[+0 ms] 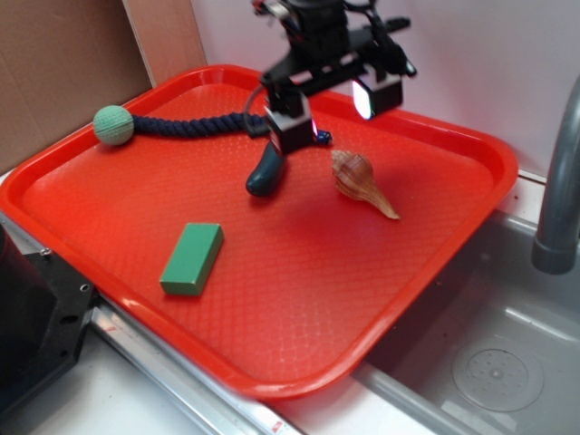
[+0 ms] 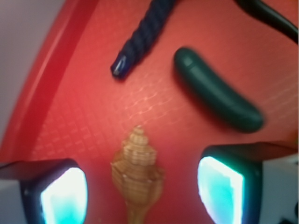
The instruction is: Grab the shell.
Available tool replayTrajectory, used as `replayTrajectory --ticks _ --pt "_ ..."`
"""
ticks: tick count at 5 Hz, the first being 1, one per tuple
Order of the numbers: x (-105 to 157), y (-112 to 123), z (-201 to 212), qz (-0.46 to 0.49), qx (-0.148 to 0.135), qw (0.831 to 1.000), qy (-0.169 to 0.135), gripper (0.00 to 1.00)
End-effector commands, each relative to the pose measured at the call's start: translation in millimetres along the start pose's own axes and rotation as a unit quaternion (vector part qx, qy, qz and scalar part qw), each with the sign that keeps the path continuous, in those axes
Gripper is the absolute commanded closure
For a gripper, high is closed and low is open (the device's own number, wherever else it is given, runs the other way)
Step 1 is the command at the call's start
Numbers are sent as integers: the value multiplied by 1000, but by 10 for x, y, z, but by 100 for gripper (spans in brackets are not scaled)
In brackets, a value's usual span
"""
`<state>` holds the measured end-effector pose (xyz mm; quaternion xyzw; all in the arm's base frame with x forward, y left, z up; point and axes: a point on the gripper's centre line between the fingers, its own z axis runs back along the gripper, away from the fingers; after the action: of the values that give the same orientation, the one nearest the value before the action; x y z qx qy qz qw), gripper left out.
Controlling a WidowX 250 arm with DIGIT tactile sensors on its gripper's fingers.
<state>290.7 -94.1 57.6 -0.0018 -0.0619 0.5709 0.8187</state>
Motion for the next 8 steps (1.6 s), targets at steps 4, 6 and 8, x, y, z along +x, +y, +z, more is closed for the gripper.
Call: replayTrajectory --ticks 4,6,8 --pt "-50 58 -75 -54 -11 998 0 100" --pt "208 215 570 -297 7 953 62 100" --pt "692 609 1055 -396 -46 915 54 100"
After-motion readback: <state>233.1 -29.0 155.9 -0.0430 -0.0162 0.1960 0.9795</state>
